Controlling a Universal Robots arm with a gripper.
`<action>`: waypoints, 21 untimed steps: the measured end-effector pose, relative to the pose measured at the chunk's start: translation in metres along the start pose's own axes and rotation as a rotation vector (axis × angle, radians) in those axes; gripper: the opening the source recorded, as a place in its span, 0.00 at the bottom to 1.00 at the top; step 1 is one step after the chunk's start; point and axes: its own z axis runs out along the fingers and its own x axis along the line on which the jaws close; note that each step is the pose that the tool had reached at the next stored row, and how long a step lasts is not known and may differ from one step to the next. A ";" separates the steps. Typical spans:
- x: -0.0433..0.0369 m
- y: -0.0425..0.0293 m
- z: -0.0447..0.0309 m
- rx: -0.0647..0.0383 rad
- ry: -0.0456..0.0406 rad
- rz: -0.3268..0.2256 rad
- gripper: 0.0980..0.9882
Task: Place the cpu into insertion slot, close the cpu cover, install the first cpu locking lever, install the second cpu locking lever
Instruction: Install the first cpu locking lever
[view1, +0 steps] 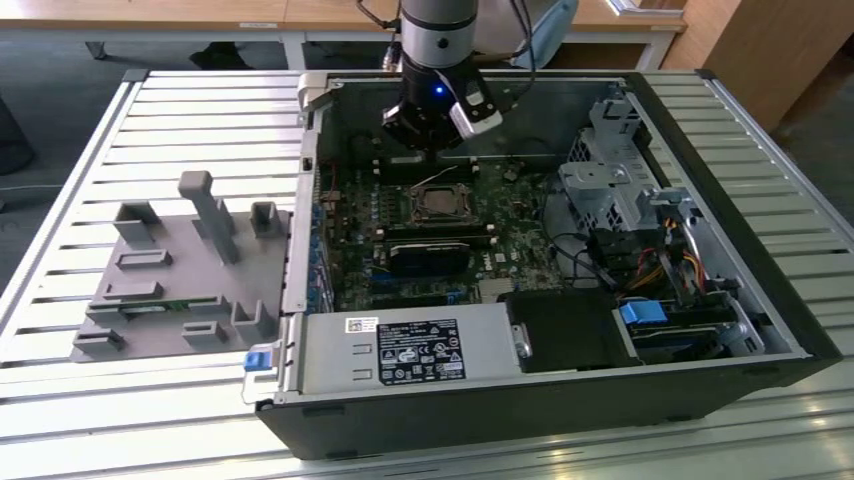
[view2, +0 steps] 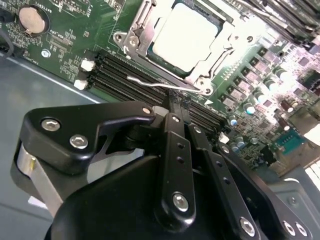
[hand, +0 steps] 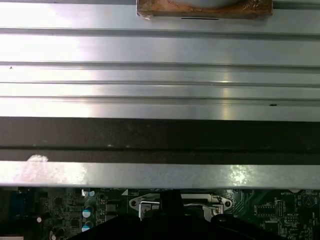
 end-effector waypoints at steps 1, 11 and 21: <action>-0.0007 -0.0001 0.0010 0.000 0.0000 0.000 0.02; -0.0089 -0.0004 0.0061 0.000 0.0000 0.000 0.02; -0.0161 -0.0001 0.0101 0.000 0.0000 0.000 0.02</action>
